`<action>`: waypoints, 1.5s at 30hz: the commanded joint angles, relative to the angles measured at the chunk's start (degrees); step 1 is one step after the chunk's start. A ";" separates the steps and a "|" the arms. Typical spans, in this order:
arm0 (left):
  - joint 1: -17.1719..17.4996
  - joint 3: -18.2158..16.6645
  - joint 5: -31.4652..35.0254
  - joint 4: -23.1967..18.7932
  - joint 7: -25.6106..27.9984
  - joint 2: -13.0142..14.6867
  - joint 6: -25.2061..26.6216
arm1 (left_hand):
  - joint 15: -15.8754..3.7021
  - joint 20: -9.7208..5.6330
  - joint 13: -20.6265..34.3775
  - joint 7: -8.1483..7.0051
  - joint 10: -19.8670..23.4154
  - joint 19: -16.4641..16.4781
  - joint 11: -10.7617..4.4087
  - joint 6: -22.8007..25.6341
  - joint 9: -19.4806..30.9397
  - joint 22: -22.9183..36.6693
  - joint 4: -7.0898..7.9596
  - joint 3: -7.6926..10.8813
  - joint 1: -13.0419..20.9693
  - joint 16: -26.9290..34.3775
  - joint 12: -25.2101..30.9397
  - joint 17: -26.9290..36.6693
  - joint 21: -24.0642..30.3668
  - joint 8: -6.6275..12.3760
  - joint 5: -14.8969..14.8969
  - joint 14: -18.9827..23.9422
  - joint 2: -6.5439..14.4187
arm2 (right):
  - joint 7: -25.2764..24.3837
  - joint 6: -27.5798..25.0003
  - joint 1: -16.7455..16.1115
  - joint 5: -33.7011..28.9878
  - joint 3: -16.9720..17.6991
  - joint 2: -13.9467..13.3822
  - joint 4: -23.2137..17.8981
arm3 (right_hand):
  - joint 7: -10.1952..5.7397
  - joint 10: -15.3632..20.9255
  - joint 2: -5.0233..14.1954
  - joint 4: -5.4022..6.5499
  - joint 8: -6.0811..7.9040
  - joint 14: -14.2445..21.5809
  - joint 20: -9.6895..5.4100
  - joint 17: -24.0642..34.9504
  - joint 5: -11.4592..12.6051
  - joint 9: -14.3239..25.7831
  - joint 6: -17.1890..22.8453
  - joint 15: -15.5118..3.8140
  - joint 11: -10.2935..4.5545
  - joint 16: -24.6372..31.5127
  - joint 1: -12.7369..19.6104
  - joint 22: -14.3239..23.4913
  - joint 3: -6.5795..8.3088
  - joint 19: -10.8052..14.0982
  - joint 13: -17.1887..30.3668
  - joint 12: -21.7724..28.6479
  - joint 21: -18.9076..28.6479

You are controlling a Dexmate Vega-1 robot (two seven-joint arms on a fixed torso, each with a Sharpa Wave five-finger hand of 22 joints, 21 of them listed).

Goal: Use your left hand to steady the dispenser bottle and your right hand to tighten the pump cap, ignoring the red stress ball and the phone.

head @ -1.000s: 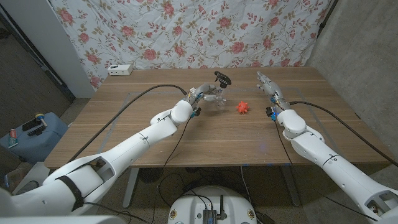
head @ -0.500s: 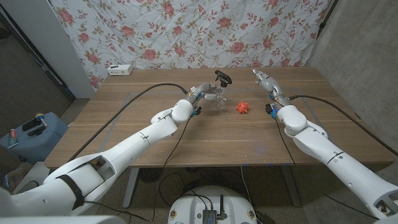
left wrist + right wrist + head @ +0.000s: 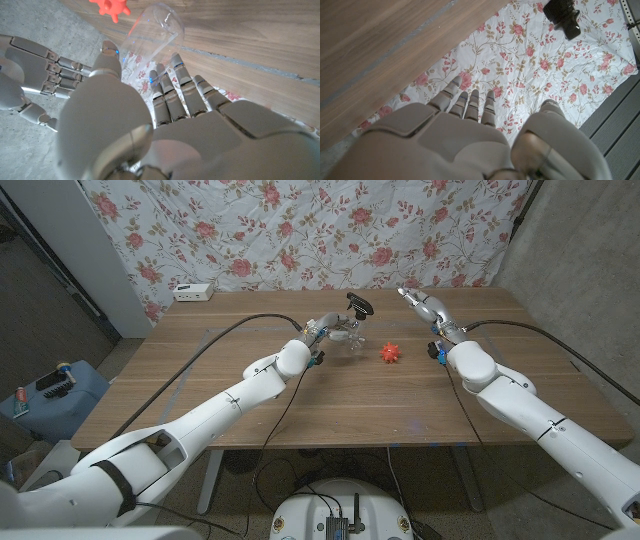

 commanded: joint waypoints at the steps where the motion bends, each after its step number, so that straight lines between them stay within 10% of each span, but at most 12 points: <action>1: 0.74 0.40 1.40 -1.71 0.67 0.56 1.22 | -5.29 -3.93 0.10 -1.33 1.10 0.68 -0.50 3.98 0.27 0.14 1.57 1.88 -1.06 0.02 0.40 0.24 -0.05 0.51 -0.02 0.57 2.50 | -0.28 -19.11 0.41 -9.63 -0.98 -3.65 -8.46 | 0.19 0.55 -0.47 -0.75 0.28 1.05 -0.86 -0.01 -0.23 0.21 0.75 0.49 0.31 0.40 0.59 0.07 0.13 0.75 0.24 0.07 0.50; 19: 1.12 0.77 2.87 -1.35 2.53 -0.25 1.42 | -5.32 -3.99 0.11 -1.32 1.28 0.71 -0.64 4.13 0.28 0.16 1.53 2.15 -1.25 -0.10 0.14 0.21 -0.10 0.30 -0.11 0.83 2.62 | 3.73 -25.77 2.89 -12.36 -2.25 -6.20 -14.39 | 0.06 0.72 0.05 -3.44 0.06 2.11 1.10 -0.11 -0.94 0.32 0.71 1.74 0.85 0.47 4.27 0.07 1.64 0.71 0.23 0.01 0.35; 24: 1.17 0.97 3.52 -1.45 3.21 -0.57 2.22 | -5.32 -4.31 0.12 -1.24 1.53 0.69 -0.51 4.27 0.29 0.16 1.59 2.27 -1.37 -0.07 0.14 0.23 -0.13 0.28 -0.12 1.02 2.79 | 5.35 -29.91 4.25 -12.87 -3.11 -6.70 -16.60 | 0.32 0.44 -0.65 -5.22 0.03 2.03 3.81 -0.13 -0.58 0.41 0.85 2.32 1.07 0.26 6.18 0.09 2.22 0.02 0.26 -0.13 0.12; 45: 0.62 1.41 4.37 -0.28 4.31 -1.41 1.18 | -5.45 -4.89 0.13 -1.24 2.43 0.78 -0.78 5.12 0.29 0.16 1.62 2.91 -1.52 -0.05 0.10 0.24 -0.14 0.29 -0.19 1.75 3.51 | 9.26 -47.87 12.25 -20.55 -11.70 -7.23 -23.03 | 5.05 -0.61 -3.19 -8.94 2.29 2.78 5.35 -0.08 -0.32 1.23 7.22 3.38 2.41 0.31 9.64 0.11 2.95 0.28 0.40 -0.17 0.36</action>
